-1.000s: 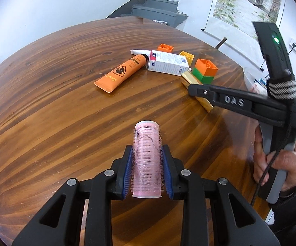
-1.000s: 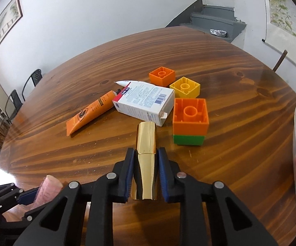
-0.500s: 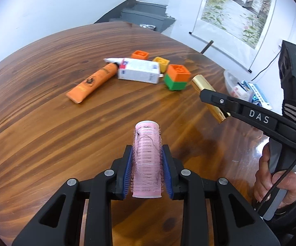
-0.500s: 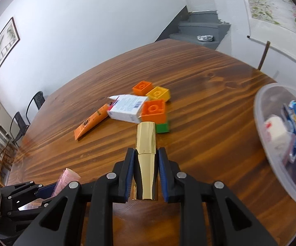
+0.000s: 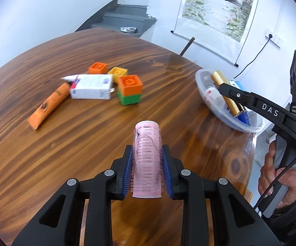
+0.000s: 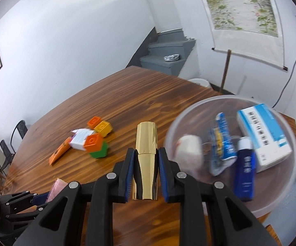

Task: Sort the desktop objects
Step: 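Carry the pink roller and gold tube over the bowl and lower them in, then open both tools in the bowl and withdraw them toward the table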

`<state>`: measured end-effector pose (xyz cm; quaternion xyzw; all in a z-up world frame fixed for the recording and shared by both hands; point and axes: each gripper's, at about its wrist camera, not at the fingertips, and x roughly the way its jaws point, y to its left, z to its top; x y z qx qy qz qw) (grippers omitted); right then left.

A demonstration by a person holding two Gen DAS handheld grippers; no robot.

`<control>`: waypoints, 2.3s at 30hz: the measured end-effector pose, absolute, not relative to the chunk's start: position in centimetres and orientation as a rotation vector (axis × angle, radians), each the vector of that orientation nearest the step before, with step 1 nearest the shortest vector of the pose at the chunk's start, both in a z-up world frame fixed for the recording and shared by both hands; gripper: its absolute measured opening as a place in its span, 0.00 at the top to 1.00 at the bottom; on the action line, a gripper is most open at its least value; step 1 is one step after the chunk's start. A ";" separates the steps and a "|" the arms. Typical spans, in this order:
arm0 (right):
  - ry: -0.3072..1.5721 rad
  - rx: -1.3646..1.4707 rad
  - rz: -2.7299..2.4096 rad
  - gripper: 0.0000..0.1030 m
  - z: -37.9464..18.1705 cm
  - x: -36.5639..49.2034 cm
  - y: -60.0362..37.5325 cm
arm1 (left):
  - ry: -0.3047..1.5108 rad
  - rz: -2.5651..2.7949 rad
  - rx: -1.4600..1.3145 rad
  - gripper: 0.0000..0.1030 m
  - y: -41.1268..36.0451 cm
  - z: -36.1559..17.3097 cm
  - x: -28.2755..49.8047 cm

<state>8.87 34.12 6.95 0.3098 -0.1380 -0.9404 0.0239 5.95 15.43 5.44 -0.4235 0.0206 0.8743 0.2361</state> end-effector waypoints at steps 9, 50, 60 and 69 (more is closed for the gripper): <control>-0.534 0.947 -2.997 0.75 6.4 9.0 40.2 | 0.119 2.365 -1.120 0.71 20.3 6.9 5.0; -0.766 0.877 -2.995 0.73 4.1 9.8 47.5 | -0.027 2.037 -1.144 0.42 33.5 7.4 0.1; -0.718 0.892 -2.989 0.71 4.1 9.5 46.1 | 0.067 2.175 -1.083 0.40 31.5 8.1 0.8; -0.618 0.843 -3.009 0.49 5.6 9.5 43.4 | 0.088 2.293 -1.055 0.40 26.8 8.7 0.3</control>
